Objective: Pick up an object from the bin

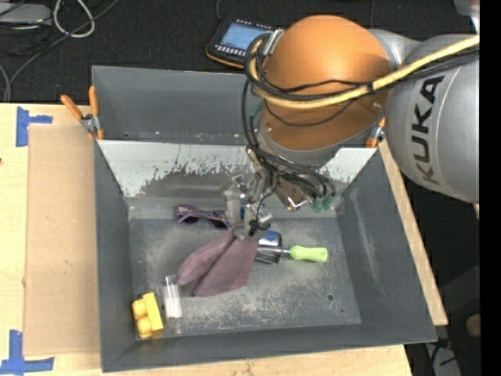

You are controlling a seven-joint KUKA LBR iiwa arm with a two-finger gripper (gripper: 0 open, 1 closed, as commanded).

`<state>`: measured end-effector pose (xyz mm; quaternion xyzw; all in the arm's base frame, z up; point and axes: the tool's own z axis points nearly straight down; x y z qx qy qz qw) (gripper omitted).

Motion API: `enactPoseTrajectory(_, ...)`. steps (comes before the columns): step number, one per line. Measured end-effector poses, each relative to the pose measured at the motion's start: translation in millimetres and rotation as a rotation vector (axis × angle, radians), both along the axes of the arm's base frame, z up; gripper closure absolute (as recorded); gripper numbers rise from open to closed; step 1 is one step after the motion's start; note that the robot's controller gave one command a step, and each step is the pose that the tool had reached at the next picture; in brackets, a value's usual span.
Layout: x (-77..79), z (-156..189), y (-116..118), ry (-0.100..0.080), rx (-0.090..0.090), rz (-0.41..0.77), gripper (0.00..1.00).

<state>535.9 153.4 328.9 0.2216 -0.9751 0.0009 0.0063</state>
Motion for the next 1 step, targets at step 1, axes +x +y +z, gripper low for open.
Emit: enactPoseTrajectory(1,-41.6,-89.3,49.8,0.005,-0.003,-0.25,1.0)
